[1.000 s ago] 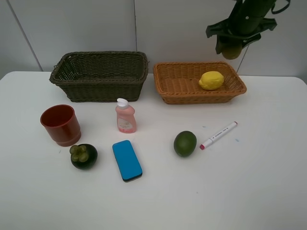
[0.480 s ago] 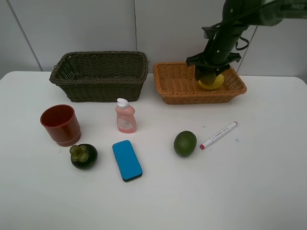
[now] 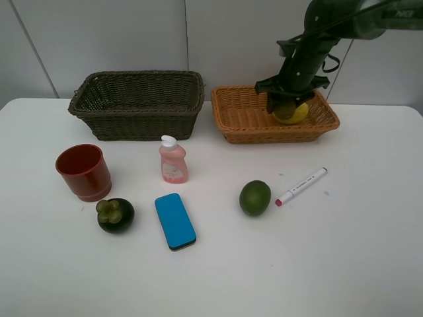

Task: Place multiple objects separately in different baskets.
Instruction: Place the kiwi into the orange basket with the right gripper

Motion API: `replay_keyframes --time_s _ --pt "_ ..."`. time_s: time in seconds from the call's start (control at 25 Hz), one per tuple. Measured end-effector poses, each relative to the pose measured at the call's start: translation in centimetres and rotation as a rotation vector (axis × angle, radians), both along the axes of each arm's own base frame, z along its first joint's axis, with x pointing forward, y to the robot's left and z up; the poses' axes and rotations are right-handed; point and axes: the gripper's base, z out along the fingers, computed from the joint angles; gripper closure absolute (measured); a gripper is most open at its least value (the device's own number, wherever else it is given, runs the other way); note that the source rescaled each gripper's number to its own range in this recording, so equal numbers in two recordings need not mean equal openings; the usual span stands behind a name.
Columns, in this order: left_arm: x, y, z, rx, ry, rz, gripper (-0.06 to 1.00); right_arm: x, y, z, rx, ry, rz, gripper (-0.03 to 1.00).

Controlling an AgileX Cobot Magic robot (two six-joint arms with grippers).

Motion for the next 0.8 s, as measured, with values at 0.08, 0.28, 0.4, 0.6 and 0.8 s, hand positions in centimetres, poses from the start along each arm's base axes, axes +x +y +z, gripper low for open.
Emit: replay_keyframes --time_s 0.08,0.28,0.4,0.6,0.8 --pt "0.0 0.0 0.0 0.0 0.0 0.0 -0.05 -0.01 0.0 0.0 0.0 0.001 0.0 0.47" --pt "0.0 0.0 0.0 0.0 0.0 0.0 -0.05 -0.11 -0.02 -0.04 -0.003 0.013 -0.001 0.46" --pt "0.0 0.0 0.0 0.0 0.0 0.0 -0.05 -0.22 -0.05 -0.07 -0.005 0.025 -0.001 0.16" --pt "0.0 0.0 0.0 0.0 0.0 0.0 -0.05 -0.28 -0.07 -0.1 -0.007 0.033 -0.001 -0.01" --pt "0.0 0.0 0.0 0.0 0.0 0.0 -0.05 -0.28 -0.07 -0.1 -0.008 0.033 0.0 -0.02"
